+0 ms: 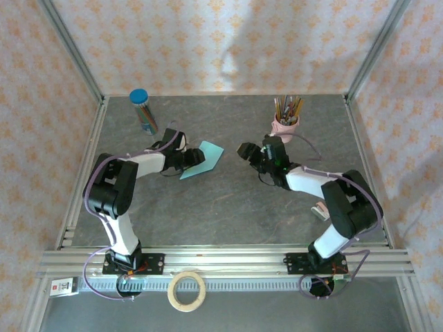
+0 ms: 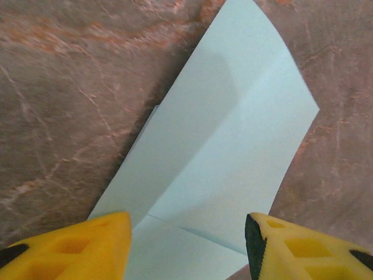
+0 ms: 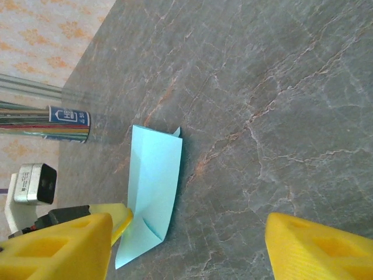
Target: Fold a paper plane with a square sheet of paper (pick it up from the middle)
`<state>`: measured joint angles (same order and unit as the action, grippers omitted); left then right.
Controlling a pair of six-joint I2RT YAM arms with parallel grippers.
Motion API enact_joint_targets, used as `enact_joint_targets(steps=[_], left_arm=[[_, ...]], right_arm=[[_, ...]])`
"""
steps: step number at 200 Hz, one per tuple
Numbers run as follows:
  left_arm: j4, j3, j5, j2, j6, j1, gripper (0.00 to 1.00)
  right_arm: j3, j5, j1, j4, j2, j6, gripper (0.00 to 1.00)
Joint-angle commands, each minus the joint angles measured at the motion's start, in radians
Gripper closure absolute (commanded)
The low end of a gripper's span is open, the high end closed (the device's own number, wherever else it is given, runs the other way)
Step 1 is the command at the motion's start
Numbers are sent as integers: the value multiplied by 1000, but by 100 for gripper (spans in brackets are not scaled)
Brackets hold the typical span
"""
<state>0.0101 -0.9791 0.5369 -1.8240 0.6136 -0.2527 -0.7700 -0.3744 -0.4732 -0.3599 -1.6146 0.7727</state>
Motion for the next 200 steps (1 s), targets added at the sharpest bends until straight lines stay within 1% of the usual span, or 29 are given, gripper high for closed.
enact_joint_targets(steps=[1, 11, 25, 48, 63, 84, 114, 146, 200], left_arm=[[-115, 43, 114, -30, 93, 5, 45], [-155, 56, 157, -40, 133, 5, 46], [-206, 82, 183, -40, 179, 4, 46], [-245, 111, 202, -27, 231, 3, 47], [-254, 125, 196, -20, 251, 0, 48], [-243, 134, 178, -21, 258, -2, 48], [-239, 136, 172, -37, 265, -2, 49], [-236, 133, 163, -43, 266, -1, 50], [-202, 124, 154, -38, 237, 6, 50]], right_arm=[[-31, -21, -25, -35, -25, 61, 34], [-30, -21, -36, -45, -32, 81, 35], [-24, -18, -52, -62, -44, 110, 36], [-17, -19, -84, -89, -61, 151, 37], [-14, -18, -102, -97, -76, 176, 38], [-17, -27, -127, -119, -104, 200, 40], [-50, -44, -152, -120, -159, 223, 48], [-85, -47, -165, -82, -214, 260, 58], [-109, -69, -166, -86, -249, 296, 63]])
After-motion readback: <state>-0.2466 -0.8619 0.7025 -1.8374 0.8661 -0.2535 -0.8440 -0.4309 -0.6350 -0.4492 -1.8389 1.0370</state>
